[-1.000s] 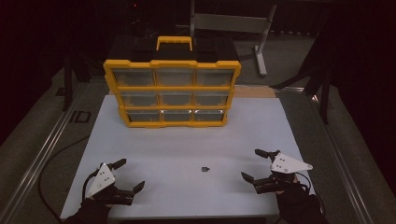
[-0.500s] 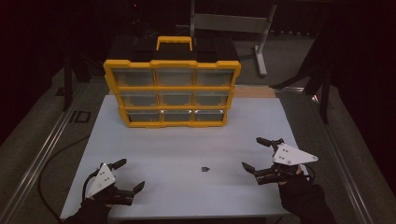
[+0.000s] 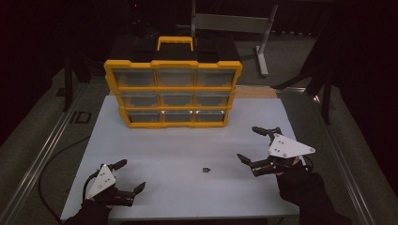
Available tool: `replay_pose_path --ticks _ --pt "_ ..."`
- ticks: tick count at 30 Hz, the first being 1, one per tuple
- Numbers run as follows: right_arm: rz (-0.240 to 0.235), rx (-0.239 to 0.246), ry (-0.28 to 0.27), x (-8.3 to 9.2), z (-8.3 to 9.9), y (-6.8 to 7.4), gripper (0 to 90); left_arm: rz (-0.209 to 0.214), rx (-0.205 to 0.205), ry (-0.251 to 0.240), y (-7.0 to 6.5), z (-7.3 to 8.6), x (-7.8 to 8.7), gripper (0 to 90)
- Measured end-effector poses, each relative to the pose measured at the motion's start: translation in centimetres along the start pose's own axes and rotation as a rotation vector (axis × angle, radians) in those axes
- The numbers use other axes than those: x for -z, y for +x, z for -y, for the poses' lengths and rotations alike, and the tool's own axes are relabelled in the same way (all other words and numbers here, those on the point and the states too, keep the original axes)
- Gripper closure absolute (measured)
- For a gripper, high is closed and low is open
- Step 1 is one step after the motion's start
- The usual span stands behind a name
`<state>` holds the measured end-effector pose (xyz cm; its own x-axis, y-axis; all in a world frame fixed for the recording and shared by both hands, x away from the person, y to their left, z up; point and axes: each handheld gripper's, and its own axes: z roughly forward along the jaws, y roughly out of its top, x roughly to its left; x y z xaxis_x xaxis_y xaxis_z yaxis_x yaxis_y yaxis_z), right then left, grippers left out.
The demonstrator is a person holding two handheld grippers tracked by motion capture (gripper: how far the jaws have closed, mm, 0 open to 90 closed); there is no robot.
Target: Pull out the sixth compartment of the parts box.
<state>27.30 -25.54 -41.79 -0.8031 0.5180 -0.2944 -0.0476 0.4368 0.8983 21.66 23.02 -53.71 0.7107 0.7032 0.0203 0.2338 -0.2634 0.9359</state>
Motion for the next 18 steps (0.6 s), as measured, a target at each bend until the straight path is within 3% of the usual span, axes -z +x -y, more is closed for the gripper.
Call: replay_pose_path --ticks 18 --pt "-0.007 0.146 -0.006 -2.6 -3.0 -1.0 8.0 0.005 0.000 0.004 0.0 0.0 -0.1 0.0"
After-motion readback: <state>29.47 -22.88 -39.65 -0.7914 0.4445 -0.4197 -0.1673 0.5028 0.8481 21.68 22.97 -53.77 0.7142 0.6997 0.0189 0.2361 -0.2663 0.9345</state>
